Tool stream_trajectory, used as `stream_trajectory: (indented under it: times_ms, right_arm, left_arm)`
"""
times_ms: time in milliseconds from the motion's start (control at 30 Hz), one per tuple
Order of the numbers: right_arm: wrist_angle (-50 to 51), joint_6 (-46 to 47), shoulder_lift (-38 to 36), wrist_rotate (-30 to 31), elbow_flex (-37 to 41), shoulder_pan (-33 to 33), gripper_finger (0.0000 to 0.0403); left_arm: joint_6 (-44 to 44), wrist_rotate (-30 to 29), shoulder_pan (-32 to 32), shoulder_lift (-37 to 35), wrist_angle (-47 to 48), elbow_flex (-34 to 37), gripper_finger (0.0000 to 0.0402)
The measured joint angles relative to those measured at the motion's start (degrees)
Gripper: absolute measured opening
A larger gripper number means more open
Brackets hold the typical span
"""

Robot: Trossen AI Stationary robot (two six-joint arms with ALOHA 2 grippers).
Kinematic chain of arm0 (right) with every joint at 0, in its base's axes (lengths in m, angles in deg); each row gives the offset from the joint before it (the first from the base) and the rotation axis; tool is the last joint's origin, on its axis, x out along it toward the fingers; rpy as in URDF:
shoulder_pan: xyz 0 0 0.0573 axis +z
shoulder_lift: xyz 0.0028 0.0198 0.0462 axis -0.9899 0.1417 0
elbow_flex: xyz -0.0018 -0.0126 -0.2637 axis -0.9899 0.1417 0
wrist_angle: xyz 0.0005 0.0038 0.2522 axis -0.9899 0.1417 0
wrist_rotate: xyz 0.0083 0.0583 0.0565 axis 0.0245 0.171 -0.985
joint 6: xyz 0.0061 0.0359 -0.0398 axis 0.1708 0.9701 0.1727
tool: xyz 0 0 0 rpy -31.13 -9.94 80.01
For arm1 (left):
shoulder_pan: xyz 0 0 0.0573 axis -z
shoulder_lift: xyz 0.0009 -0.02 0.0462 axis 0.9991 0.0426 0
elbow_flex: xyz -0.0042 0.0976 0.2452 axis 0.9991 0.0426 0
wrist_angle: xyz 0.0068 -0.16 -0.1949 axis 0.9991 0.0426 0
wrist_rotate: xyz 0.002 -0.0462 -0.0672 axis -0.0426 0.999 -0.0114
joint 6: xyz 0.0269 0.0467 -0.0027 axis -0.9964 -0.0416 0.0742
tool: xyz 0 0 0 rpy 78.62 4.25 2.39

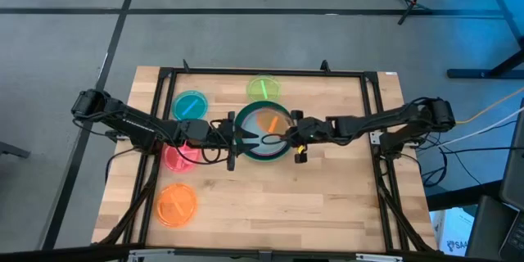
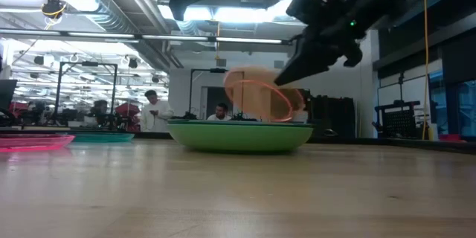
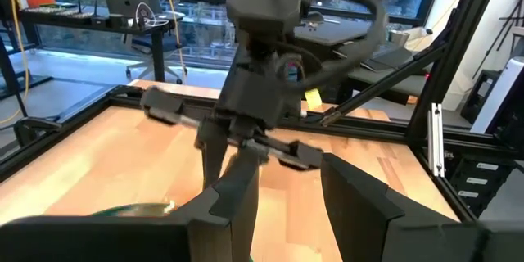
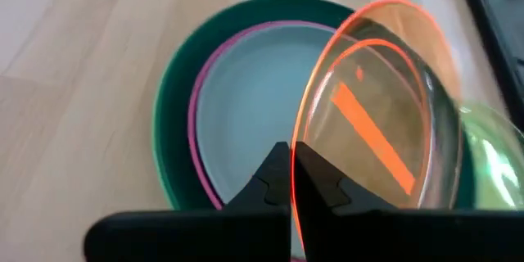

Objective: Stack plastic plates
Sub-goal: Stack the top orange plate on top of the gray plate, then stack the blue plate on top of the orange plate

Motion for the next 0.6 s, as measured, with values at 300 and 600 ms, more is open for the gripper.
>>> stream_trajectory:
  times_ms: [300, 600]
  right_arm:
    - [-6.9, 0.4, 6.7, -1.9, 0.0, 0.0, 0.0]
    - [-10.6, 3.5, 8.7, -3.0, 0.0, -0.1, 0.0088]
  left_arm:
    - [0.0, 0.0, 0.0, 0.0, 0.7, 0.0, 0.0127]
    - [0.0, 0.0, 0.0, 0.0, 1.7, 0.0, 0.0127]
